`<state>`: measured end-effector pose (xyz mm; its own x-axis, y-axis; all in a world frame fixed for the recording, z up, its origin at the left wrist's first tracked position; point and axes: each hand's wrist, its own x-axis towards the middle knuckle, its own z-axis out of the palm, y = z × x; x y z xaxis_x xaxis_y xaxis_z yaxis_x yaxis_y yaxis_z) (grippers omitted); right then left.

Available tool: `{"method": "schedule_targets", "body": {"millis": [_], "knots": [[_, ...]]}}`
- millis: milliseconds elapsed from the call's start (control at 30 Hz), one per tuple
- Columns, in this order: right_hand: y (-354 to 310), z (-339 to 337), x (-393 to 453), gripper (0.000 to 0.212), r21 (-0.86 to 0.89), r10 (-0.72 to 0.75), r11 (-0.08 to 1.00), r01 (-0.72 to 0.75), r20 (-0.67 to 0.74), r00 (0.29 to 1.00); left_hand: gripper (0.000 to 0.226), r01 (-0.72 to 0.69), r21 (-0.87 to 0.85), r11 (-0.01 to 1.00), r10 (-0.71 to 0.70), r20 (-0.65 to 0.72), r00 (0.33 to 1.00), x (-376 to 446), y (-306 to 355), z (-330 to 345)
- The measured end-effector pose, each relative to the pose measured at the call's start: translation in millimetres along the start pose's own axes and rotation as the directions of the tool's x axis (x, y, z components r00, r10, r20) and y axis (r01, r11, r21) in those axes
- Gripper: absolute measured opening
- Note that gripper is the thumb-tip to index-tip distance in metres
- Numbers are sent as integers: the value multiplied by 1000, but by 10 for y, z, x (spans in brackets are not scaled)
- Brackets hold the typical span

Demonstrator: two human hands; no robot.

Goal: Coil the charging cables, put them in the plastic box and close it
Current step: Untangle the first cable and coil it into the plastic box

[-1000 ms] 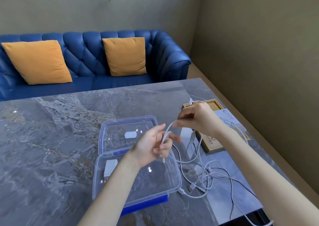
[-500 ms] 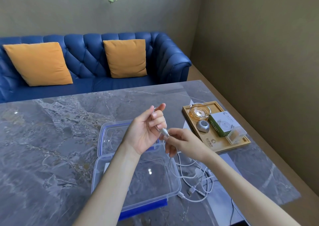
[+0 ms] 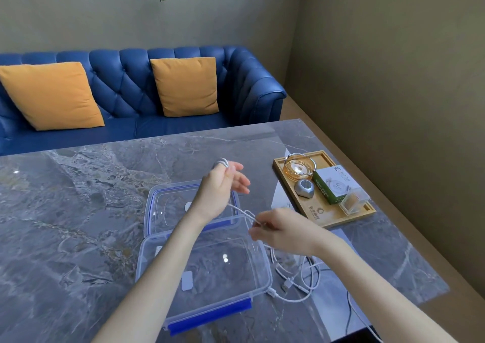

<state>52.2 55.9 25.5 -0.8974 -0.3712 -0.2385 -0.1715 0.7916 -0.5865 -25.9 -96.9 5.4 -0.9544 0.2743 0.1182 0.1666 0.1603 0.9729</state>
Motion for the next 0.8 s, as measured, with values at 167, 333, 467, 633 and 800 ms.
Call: {"method": "schedule_targets", "body": {"millis": [167, 333, 467, 633, 800], "knots": [[-35, -290, -19, 24, -192, -151, 975, 111, -207, 967, 34, 151, 127, 980, -183, 293, 938, -194, -96, 14], [5, -449, 79, 26, -26, -238, 969, 247, -387, 891, 50, 398, -190, 898, -227, 575, 786, -351, 57, -105], [42, -362, 119, 45, 212, -165, 941, 262, -385, 908, 43, 714, -519, 469, 182, 848, 497, -344, 143, -261], [203, -119, 201, 31, 307, -57, 937, 168, -341, 938, 44, 742, -670, 18, 411, 682, 605, -280, 218, -325], [212, 145, 234, 26, 347, 3, 936, 65, -191, 982, 28, 440, -888, -134, 177, 415, 892, -161, 237, -399]]}}
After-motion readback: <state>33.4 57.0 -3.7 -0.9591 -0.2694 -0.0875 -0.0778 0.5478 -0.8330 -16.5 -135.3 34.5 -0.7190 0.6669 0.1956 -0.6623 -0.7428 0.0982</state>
